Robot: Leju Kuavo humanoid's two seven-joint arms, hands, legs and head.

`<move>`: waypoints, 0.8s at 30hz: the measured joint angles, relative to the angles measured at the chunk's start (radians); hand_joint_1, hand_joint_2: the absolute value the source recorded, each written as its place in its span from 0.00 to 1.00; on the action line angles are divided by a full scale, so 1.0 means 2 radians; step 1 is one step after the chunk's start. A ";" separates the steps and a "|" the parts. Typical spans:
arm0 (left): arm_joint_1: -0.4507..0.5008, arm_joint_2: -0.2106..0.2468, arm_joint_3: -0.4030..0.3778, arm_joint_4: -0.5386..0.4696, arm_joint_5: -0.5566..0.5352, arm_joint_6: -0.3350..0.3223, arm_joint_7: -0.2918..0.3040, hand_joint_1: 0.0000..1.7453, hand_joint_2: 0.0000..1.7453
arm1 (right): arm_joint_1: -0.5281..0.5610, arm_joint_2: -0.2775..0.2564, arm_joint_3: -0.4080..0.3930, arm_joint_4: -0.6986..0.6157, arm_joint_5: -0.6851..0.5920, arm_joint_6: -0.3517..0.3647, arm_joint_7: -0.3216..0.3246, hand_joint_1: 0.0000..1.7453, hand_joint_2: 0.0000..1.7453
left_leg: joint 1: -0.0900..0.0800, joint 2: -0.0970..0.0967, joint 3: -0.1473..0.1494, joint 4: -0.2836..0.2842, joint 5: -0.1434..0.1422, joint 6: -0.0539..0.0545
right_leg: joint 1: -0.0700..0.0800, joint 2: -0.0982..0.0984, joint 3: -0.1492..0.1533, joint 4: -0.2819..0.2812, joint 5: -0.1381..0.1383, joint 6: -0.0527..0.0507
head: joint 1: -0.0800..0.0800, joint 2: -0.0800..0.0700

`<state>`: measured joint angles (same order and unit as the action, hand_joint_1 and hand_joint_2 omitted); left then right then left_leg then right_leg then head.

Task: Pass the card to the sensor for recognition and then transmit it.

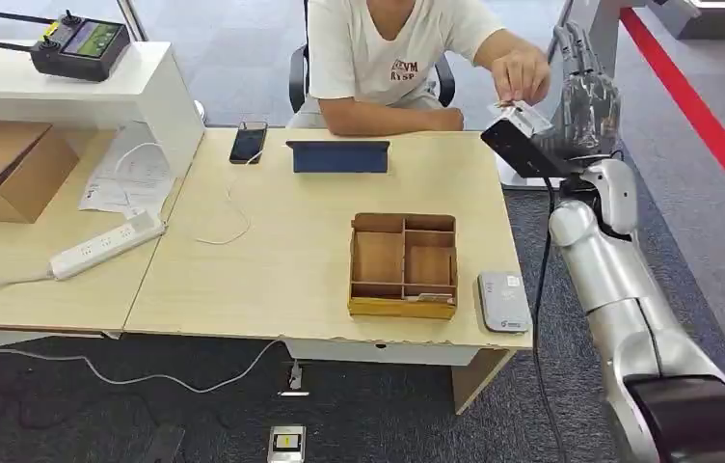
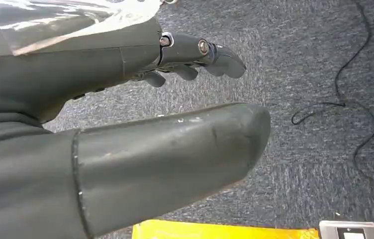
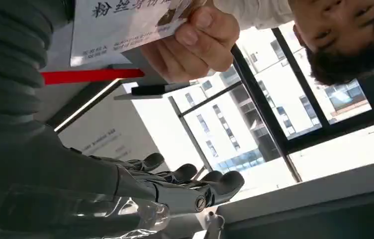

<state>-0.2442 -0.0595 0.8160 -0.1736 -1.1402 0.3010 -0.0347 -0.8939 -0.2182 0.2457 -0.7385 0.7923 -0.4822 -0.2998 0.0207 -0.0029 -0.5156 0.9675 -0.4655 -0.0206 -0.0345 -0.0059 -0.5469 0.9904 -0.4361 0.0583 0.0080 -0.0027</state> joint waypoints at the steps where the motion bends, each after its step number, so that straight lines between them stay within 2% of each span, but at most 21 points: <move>1: 0.000 0.000 0.000 0.000 0.000 0.000 0.000 0.00 0.00 | -0.002 0.001 0.001 0.005 -0.001 0.000 0.000 0.00 1.00 | 0.000 0.000 0.000 0.000 0.000 0.000 | 0.000 0.000 0.000 0.000 0.000 0.000 | 0.000 0.000; 11: 0.000 0.000 0.000 0.000 -0.001 -0.001 0.001 0.00 0.00 | -0.009 0.008 0.001 0.037 -0.012 -0.005 -0.011 0.01 1.00 | 0.000 0.000 0.000 0.000 0.000 0.000 | 0.000 0.000 0.000 0.000 0.000 0.000 | 0.000 0.000; 12: 0.000 0.000 0.000 0.000 -0.001 -0.001 0.002 0.00 0.00 | -0.009 0.008 0.001 0.039 -0.013 -0.005 -0.012 1.00 1.00 | 0.000 0.000 0.000 0.000 0.000 0.000 | 0.000 0.000 0.000 0.000 0.000 0.000 | 0.000 0.000; 24: 0.000 0.000 0.000 0.000 -0.001 -0.001 0.002 0.00 0.00 | -0.013 0.011 0.001 0.053 -0.032 0.000 -0.025 1.00 1.00 | 0.000 0.000 0.000 0.000 0.000 0.000 | 0.000 0.000 0.000 0.000 0.000 0.000 | 0.000 0.000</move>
<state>-0.2450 -0.0595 0.8160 -0.1736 -1.1418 0.2995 -0.0309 -0.9207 -0.1965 0.2483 -0.6332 0.7282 -0.4829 -0.3506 0.0207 -0.0028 -0.5154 0.9676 -0.4655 -0.0206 -0.0345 -0.0059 -0.5468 0.9904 -0.4360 0.0583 0.0076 -0.0027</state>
